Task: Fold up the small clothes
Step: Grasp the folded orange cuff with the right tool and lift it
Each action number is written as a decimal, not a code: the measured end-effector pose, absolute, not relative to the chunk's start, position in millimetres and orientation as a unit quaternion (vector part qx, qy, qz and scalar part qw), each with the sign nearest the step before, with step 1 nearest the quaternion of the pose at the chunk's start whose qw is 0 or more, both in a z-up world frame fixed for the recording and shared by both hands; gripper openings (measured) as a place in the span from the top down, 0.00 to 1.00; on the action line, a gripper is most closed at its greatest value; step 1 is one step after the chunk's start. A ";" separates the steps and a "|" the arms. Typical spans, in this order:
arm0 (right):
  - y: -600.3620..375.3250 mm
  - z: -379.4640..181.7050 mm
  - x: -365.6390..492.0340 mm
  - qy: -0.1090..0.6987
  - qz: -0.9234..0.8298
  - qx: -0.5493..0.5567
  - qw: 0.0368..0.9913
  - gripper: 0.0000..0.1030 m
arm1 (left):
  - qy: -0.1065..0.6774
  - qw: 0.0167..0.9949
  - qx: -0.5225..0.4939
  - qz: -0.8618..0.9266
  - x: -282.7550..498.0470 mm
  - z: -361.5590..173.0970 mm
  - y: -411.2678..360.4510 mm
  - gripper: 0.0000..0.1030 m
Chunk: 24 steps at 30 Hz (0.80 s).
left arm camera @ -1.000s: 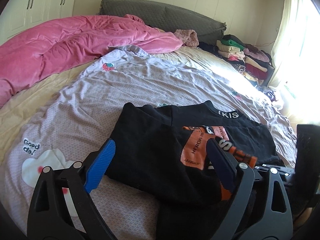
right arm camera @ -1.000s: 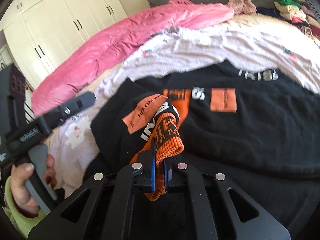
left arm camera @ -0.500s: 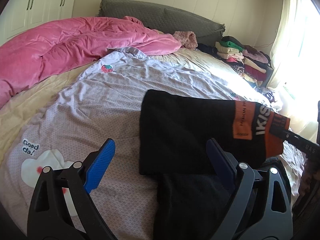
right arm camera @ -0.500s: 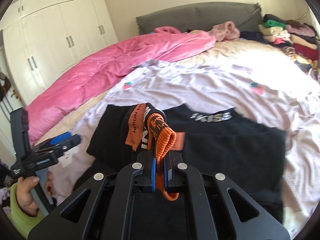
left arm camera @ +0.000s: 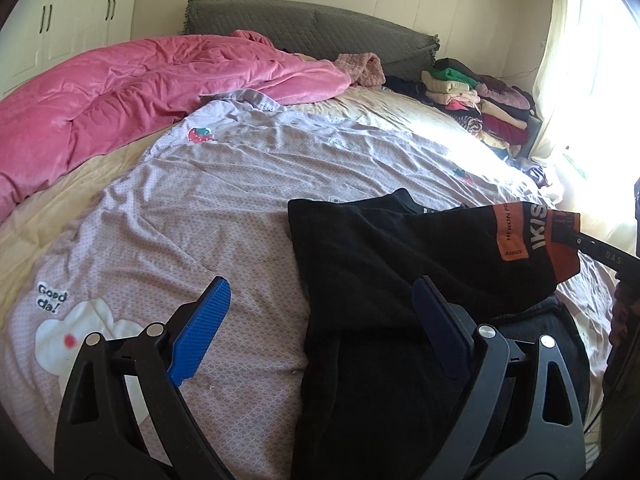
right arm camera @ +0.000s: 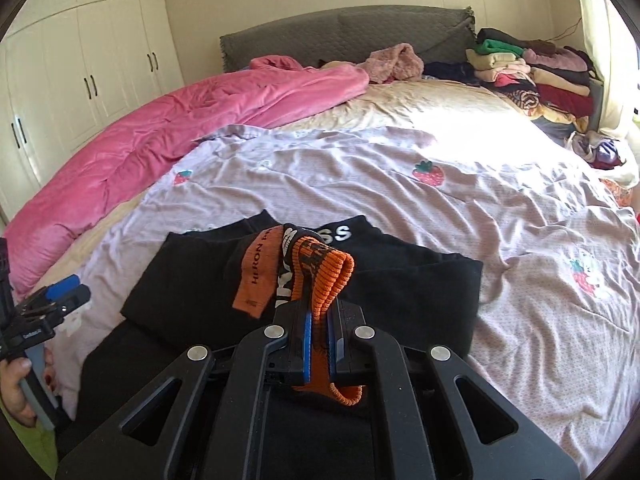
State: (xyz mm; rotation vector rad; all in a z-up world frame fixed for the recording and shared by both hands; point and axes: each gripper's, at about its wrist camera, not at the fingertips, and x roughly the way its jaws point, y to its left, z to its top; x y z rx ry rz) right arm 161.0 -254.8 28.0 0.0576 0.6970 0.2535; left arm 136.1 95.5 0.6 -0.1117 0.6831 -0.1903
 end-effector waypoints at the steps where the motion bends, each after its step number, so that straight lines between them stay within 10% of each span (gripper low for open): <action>1: -257.4 26.1 161.6 0.339 0.116 0.021 0.933 0.95 | 0.337 0.936 -0.050 -0.092 136.8 0.0 92.8 0.17; 24: -276.2 1.8 176.7 0.357 0.096 0.021 0.929 0.95 | 0.441 0.886 -0.045 -0.133 214.6 -52.1 15.9 0.32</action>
